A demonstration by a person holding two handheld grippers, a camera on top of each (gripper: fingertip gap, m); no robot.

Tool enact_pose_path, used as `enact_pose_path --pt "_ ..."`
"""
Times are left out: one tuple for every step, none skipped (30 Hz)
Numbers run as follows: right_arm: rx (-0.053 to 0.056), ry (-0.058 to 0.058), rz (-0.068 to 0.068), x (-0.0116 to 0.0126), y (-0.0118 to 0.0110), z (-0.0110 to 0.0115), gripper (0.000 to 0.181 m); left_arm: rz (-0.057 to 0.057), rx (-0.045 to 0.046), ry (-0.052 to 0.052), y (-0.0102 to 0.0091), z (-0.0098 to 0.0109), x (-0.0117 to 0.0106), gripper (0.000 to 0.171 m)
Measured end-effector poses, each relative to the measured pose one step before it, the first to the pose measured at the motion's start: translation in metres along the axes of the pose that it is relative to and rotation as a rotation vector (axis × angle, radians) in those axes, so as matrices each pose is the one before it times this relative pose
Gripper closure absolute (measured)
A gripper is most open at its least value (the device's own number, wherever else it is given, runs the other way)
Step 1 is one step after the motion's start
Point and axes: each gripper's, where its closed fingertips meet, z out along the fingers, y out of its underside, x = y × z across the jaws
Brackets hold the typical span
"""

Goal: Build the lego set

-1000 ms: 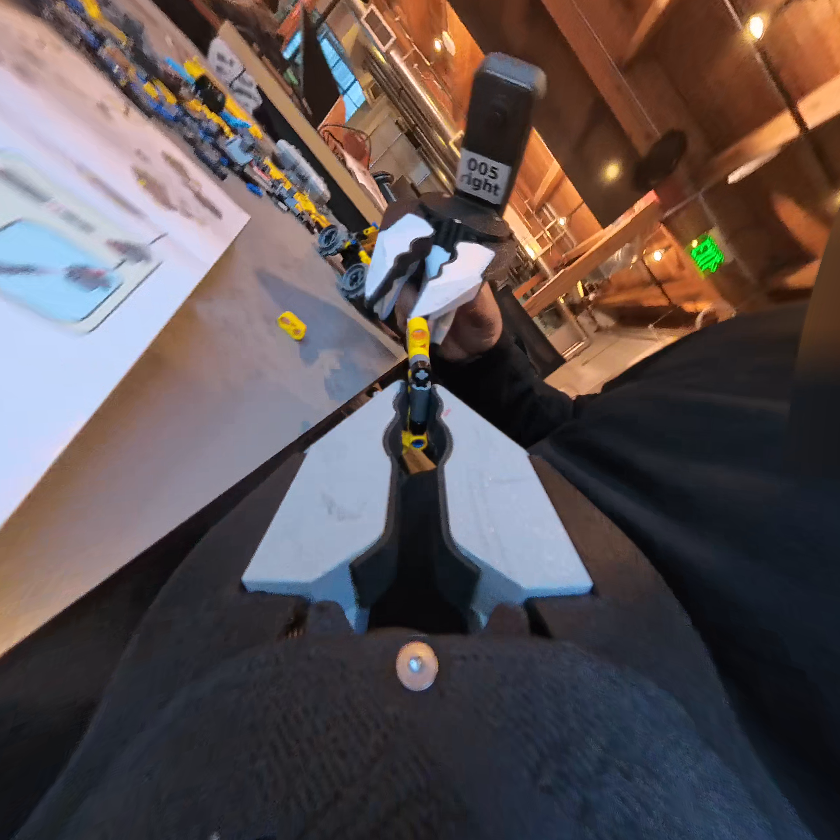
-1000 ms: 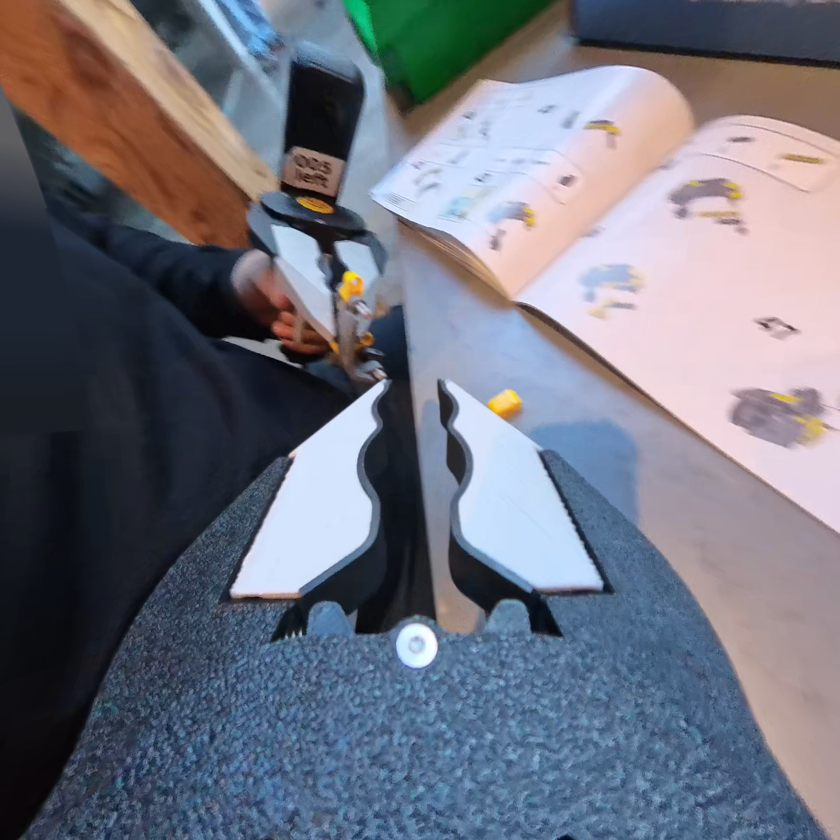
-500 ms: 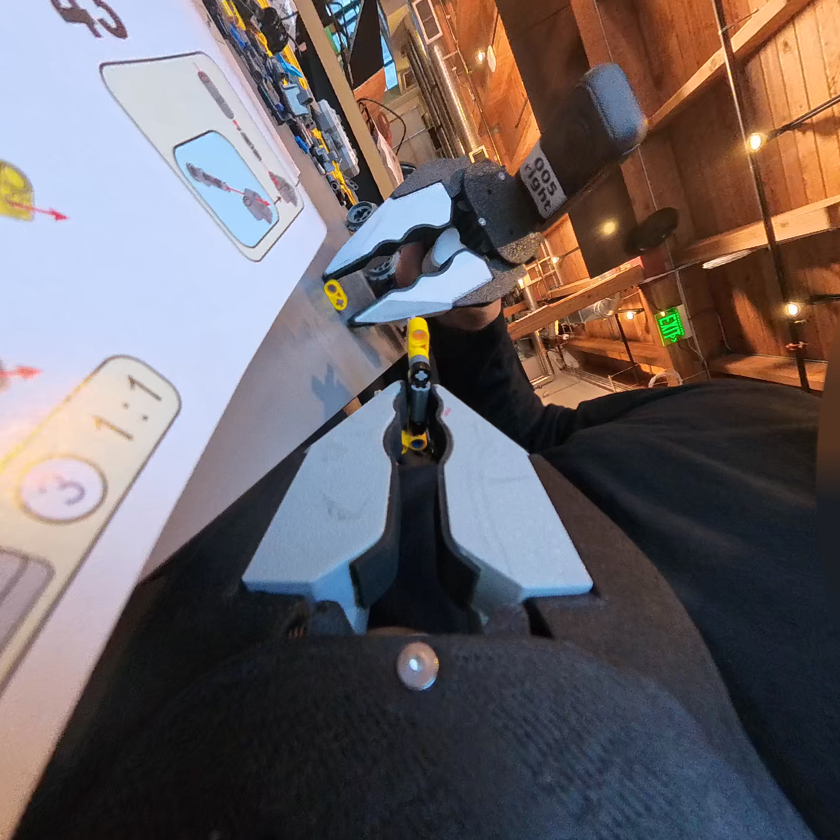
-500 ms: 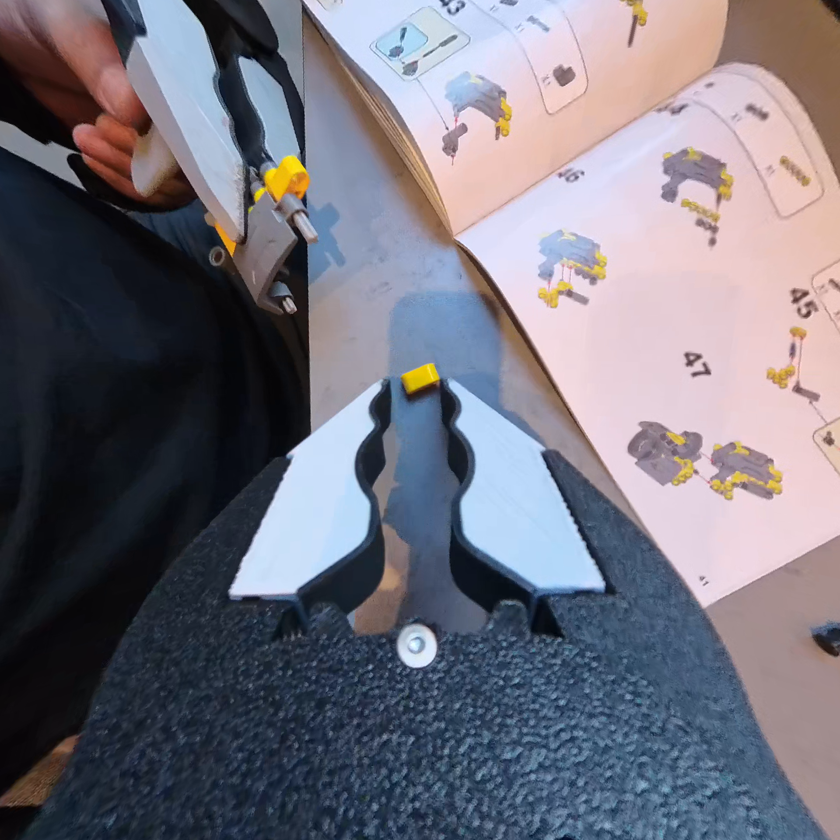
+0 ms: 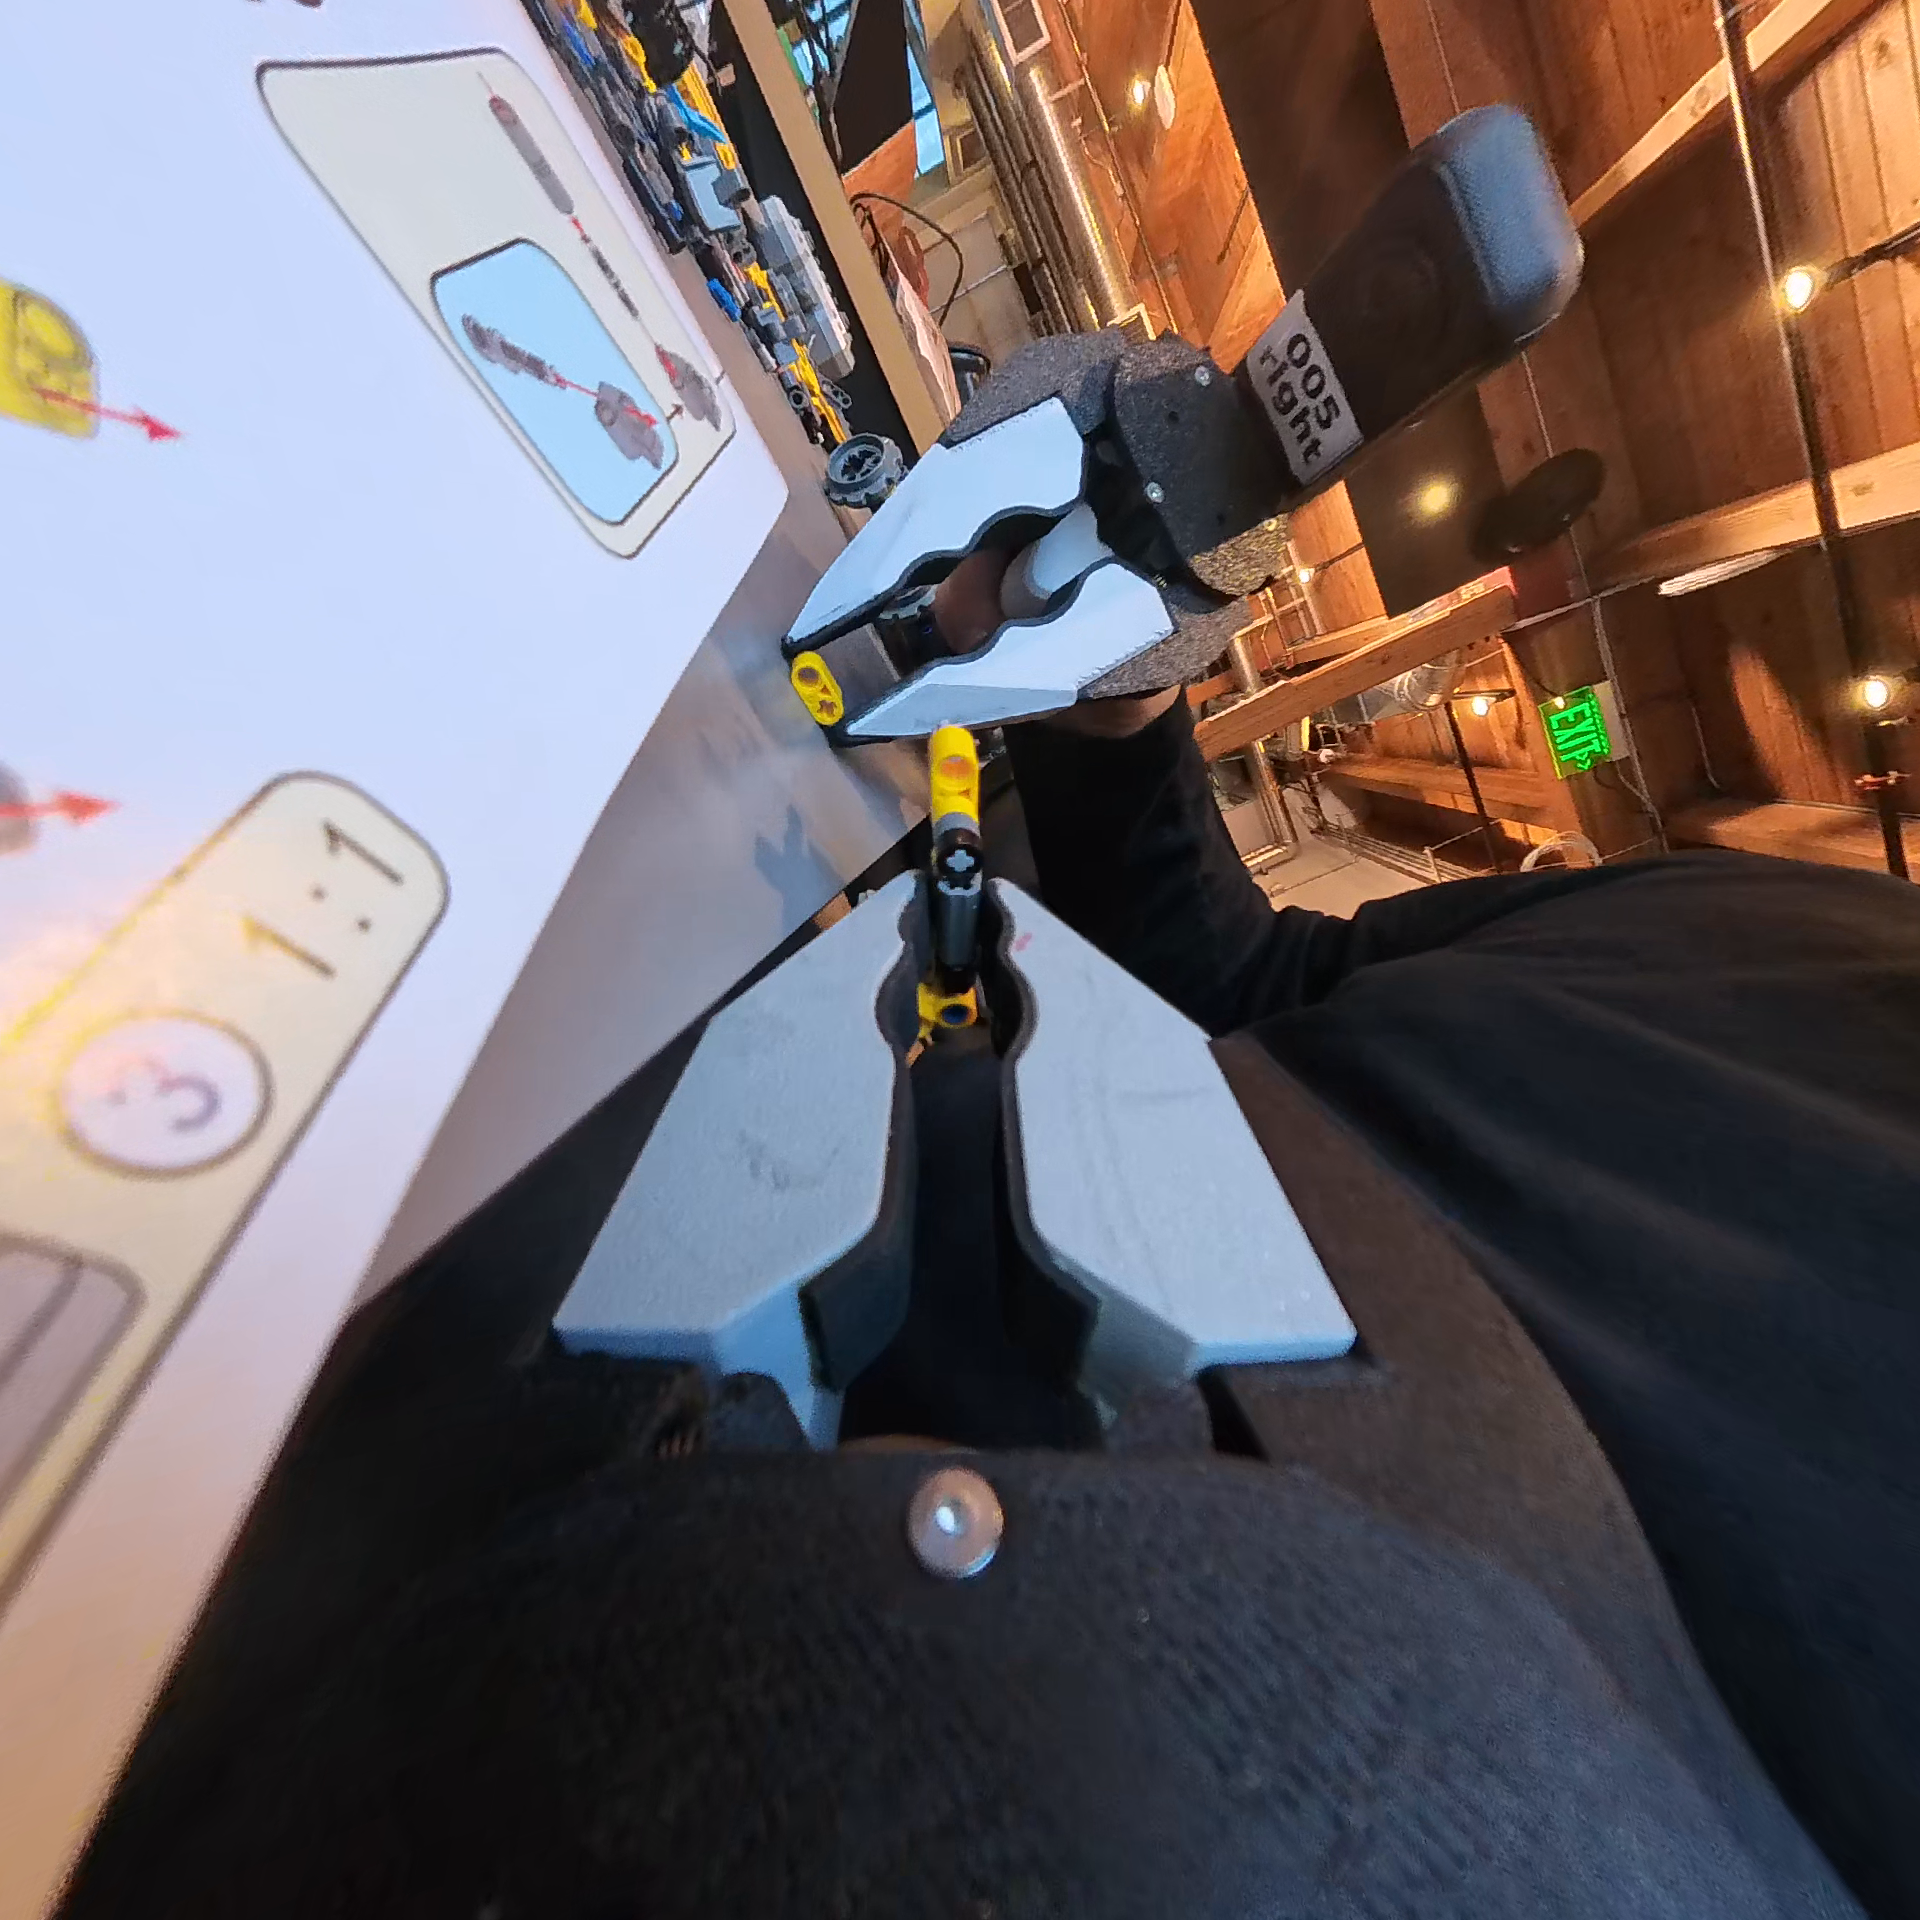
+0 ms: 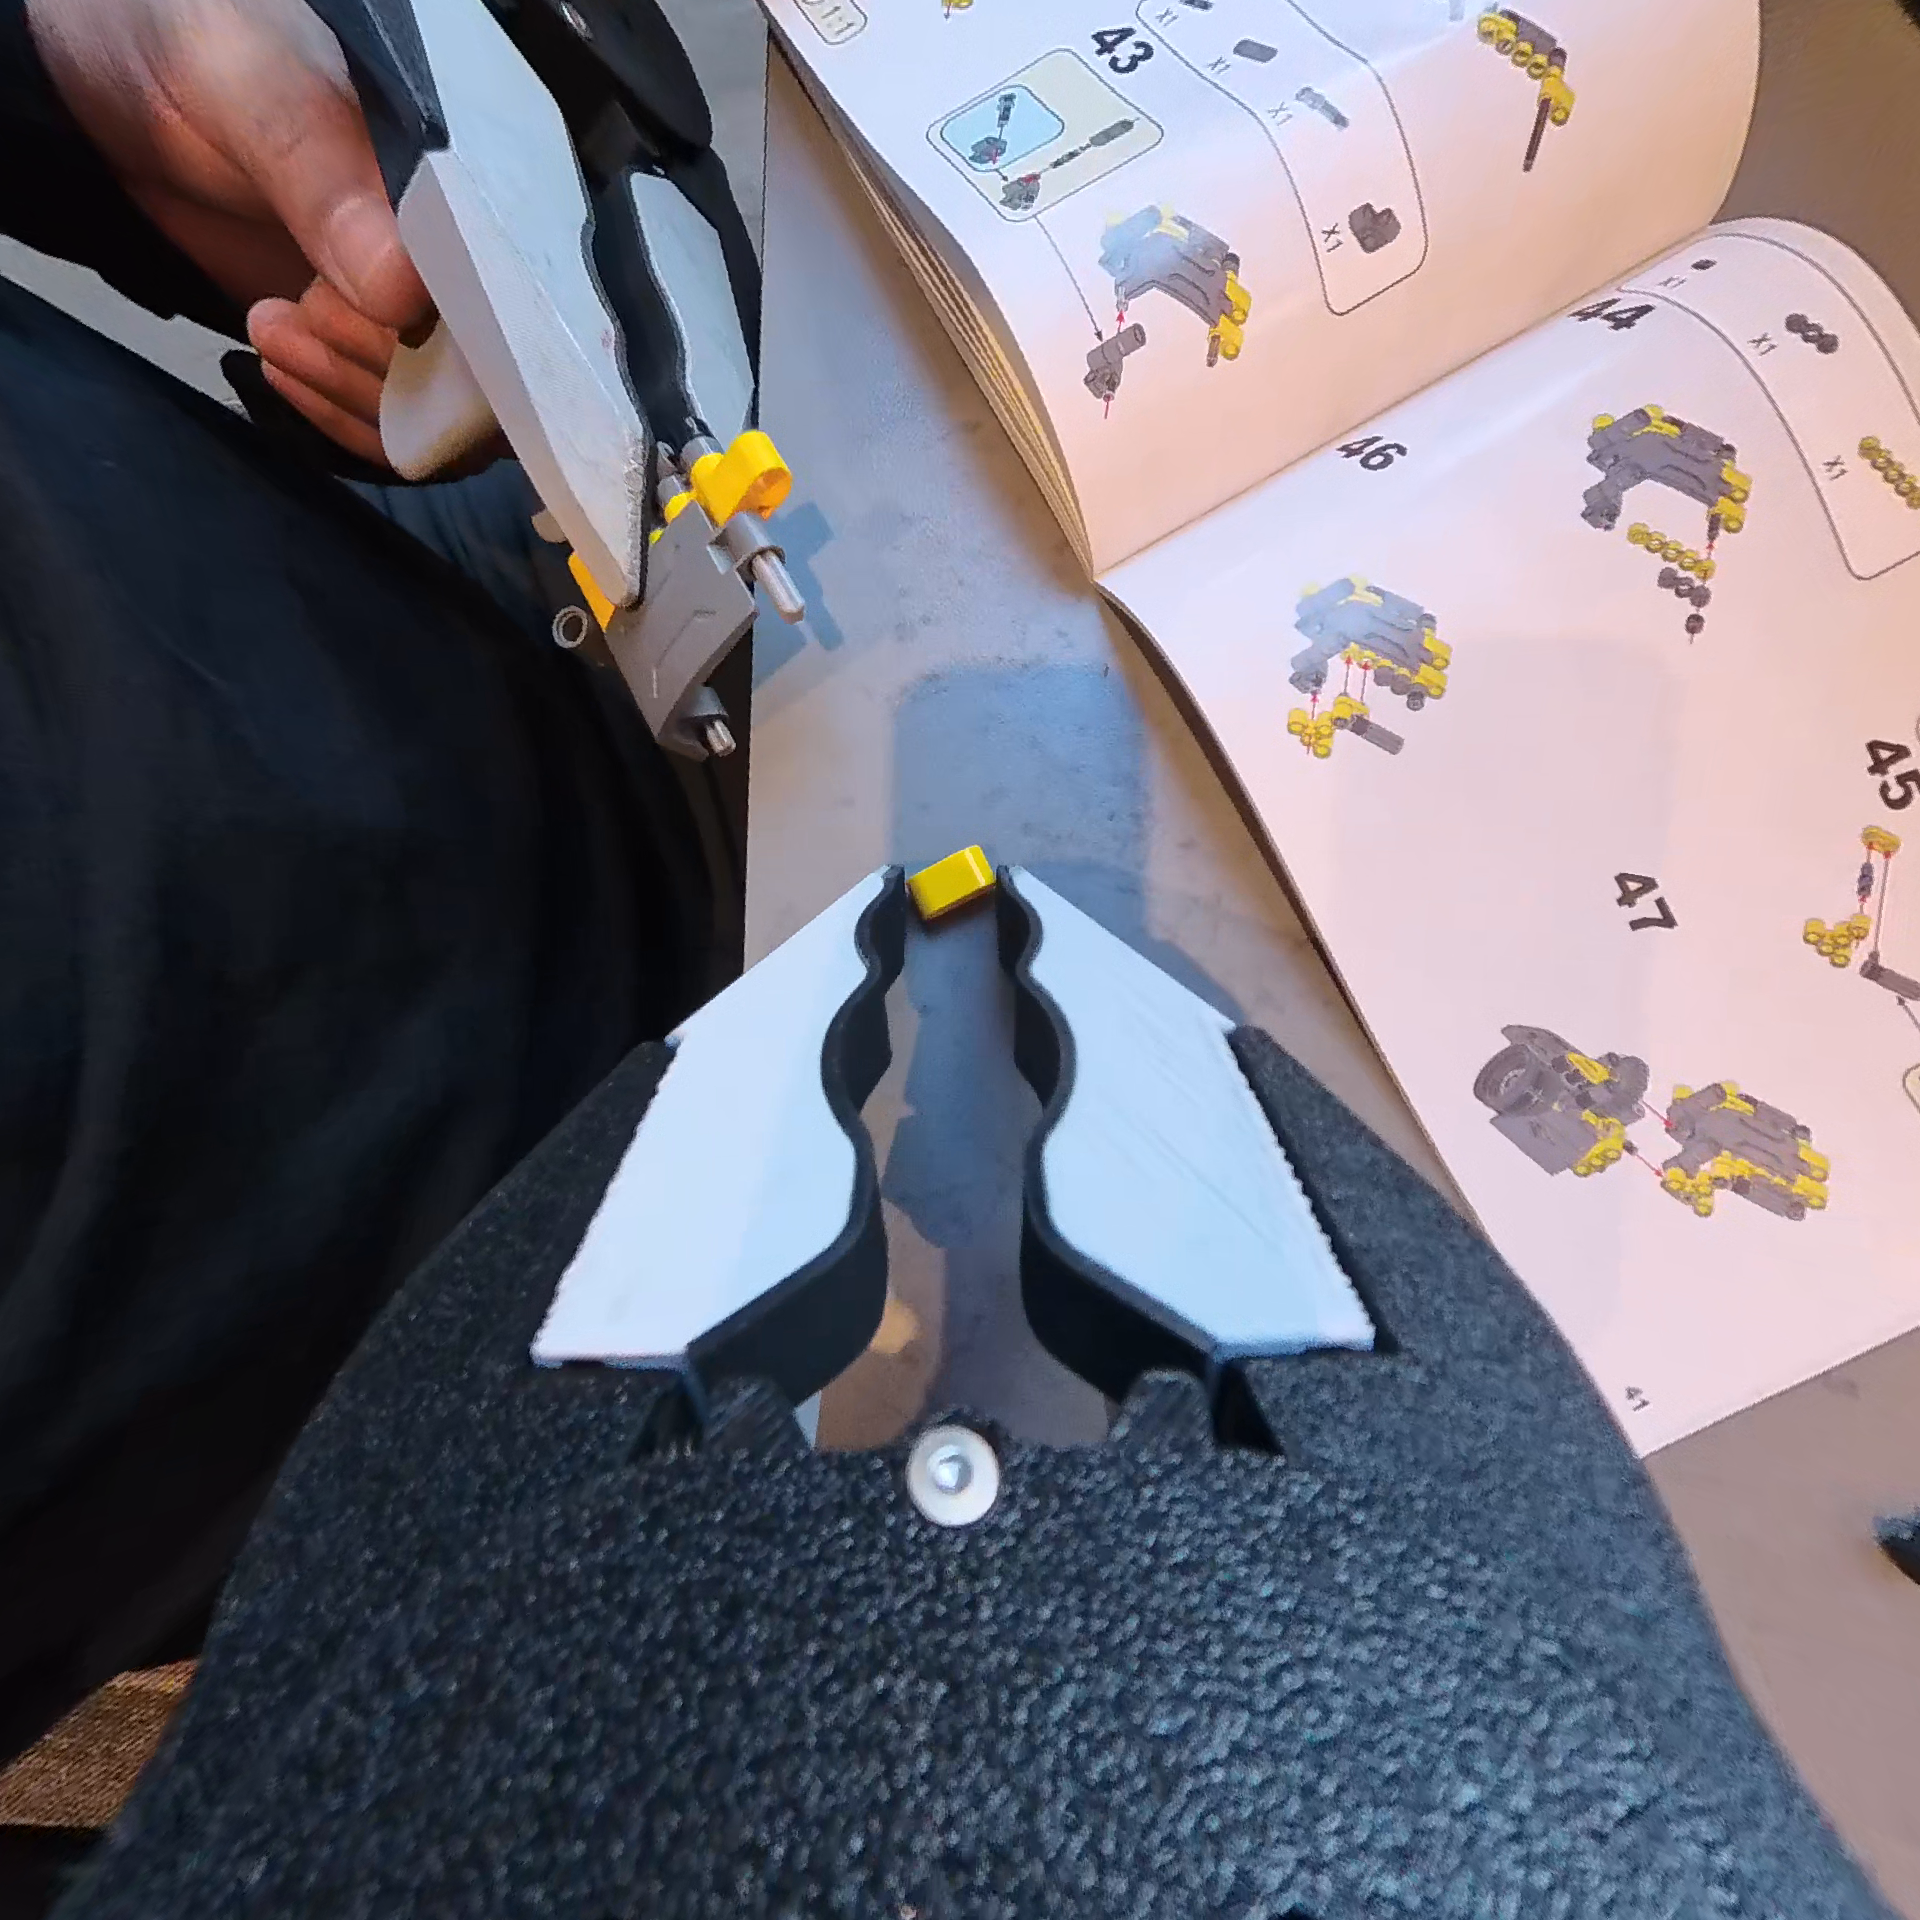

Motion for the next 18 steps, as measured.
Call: enact_pose_path --pt "-0.002 0.0019 -0.0015 0.00011 0.00055 -0.00031 0.165 0.0002 -0.00032 -0.0016 0.00013 -0.00003 -0.00041 0.164" --pt "-0.0019 0.0007 0.0002 0.00009 0.00055 -0.00036 0.165 -0.0006 0.00024 -0.0005 -0.00001 -0.00012 -0.00023 0.164" --pt "-0.0023 -0.0021 0.0022 -0.0003 0.00056 -0.00049 0.164 -0.0015 0.00097 -0.0003 -0.00008 -0.0002 -0.00034 0.164" --pt "-0.0019 -0.001 0.0019 -0.00012 0.00056 -0.00038 0.164 -0.0012 0.00079 -0.0001 -0.00021 -0.00015 -0.0003 0.164" --pt "-0.0007 0.0003 0.0002 0.00003 0.00032 -0.00035 0.164 -0.0006 -0.00004 -0.0004 0.00008 -0.00014 -0.00031 0.164" --pt "-0.0005 -0.0016 -0.0011 -0.00035 0.00039 -0.00025 0.163 -0.0005 -0.00008 -0.0004 -0.00005 -0.00017 -0.00026 0.165" --pt "-0.0013 -0.0015 -0.0022 -0.00038 0.00039 -0.0002 0.163 -0.0011 -0.00046 0.0003 0.00006 -0.00007 -0.00009 0.165" --pt "-0.0022 -0.0005 -0.0044 -0.00019 0.00051 -0.00037 0.162 -0.0014 -0.00038 0.0002 0.00014 -0.00004 -0.00005 0.165" --pt "-0.0035 -0.0021 -0.007 -0.00038 0.00079 -0.00052 0.161 -0.0016 -0.00031 -0.0002 0.00004 -0.00006 -0.00014 0.164" --pt "-0.0054 0.002 -0.0086 0.00037 0.00093 -0.0007 0.161 -0.0011 -0.00137 -0.0021 0.00021 -0.00001 -0.00032 0.165" --pt "-0.0073 0.0055 -0.0085 0.00119 0.00134 -0.00087 0.161 -0.0008 -0.00346 -0.0035 0.00055 0.00016 -0.00064 0.165" --pt "-0.0078 0.0033 -0.0073 0.00117 0.00116 -0.00101 0.159 -0.0004 -0.00384 -0.0021 0.00057 0.00027 -0.00027 0.165" --pt "-0.0049 0.0016 -0.0072 0.00099 0.00059 -0.00093 0.158 -0.0016 -0.0036 -0.0004 0.00044 0.00044 -0.00012 0.165" --pt "0.0004 -0.0016 -0.0091 0.00039 -0.00052 -0.00075 0.158 -0.0019 -0.0039 -0.001 0.00053 0.00054 -0.00015 0.165" --pt "0.0028 -0.0043 -0.0105 -0.00028 -0.00108 -0.00051 0.158 -0.001 -0.0043 -0.0022 0.00053 0.0007 -0.00042 0.165" --pt "0.0005 -0.0034 -0.0108 -0.00016 -0.00101 0.00013 0.158 -0.0018 -0.00584 -0.0032 0.00084 0.00072 -0.00056 0.165" --pt "0.0005 -0.0011 -0.0111 0.00021 -0.00095 0.00058 0.158 -0.0022 -0.00589 -0.0026 0.00078 0.00063 -0.00025 0.165" --pt "0.0016 -0.005 -0.0104 -0.00032 -0.00092 0.00077 0.158 -0.0029 -0.00442 -0.0018 0.00056 0.0006 -0.0002 0.165"
